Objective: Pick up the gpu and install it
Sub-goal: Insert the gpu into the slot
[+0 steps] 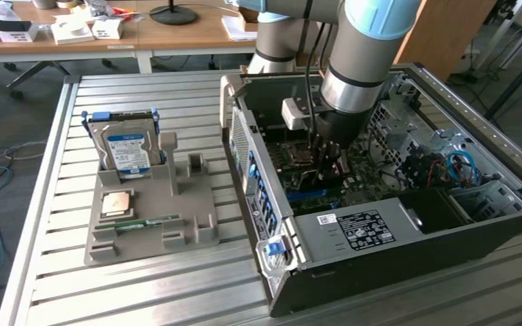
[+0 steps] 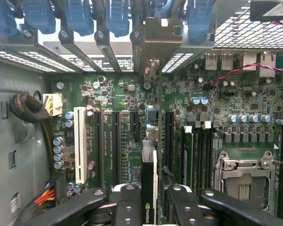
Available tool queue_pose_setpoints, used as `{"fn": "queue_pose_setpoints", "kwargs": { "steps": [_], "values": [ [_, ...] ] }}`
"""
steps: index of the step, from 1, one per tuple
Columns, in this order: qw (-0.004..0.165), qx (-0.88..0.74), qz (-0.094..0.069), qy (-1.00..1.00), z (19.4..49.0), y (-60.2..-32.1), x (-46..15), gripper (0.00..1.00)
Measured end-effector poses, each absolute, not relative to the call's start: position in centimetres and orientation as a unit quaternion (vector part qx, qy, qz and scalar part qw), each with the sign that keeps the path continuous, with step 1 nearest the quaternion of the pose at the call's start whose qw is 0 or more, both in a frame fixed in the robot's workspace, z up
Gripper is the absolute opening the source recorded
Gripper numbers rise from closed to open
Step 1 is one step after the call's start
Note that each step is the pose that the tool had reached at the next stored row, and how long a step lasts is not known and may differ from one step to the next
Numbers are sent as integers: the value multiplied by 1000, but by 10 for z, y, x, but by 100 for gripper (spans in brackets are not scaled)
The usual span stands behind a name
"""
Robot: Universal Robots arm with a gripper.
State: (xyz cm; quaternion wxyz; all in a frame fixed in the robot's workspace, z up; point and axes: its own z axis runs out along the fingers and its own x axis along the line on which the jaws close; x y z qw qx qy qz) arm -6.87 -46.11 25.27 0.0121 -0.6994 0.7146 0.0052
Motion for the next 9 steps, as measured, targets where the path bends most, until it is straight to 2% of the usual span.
{"fn": "queue_pose_setpoints", "kwargs": {
  "steps": [9],
  "values": [
    [12, -699, 5, 715, 250, -461, -69, 26]
  ]
}}
